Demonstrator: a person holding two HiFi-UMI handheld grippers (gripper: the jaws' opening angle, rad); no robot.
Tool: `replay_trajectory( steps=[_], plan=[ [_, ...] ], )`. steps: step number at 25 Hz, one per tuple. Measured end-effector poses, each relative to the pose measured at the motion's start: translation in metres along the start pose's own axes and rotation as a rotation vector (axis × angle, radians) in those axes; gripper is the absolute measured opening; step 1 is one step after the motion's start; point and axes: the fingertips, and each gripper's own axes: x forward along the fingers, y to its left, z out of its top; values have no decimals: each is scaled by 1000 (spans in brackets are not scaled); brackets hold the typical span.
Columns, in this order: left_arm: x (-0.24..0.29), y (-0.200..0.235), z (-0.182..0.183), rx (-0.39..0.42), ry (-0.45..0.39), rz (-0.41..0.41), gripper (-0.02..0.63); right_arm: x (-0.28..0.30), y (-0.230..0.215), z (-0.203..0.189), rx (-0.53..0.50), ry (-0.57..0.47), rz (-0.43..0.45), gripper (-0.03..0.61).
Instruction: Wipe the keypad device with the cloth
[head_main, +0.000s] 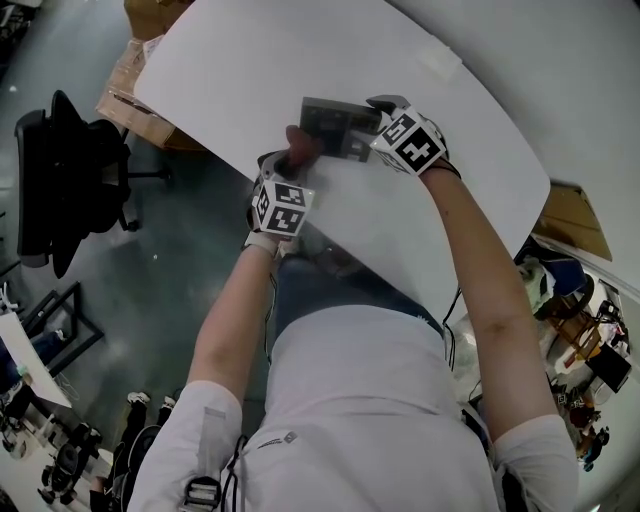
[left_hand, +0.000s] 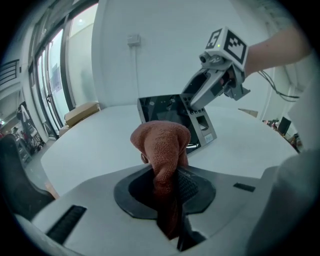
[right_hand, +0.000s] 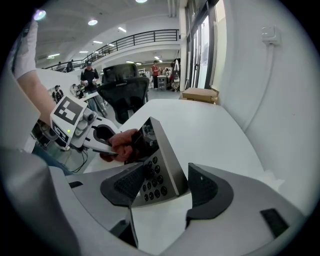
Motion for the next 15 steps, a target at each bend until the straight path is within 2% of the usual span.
replay_trajectory(
  steps=[3, 11, 15],
  plan=[
    [-6, -1, 5, 3, 11, -37, 66, 4, 1, 1, -6, 9, -5, 247],
    [-27, 8, 90, -34, -172, -43, 66, 9, 2, 4, -4, 8, -4, 247],
    [-19, 14, 115, -19, -191, -37, 66, 10, 2, 2, -5, 11, -6, 247]
  ],
)
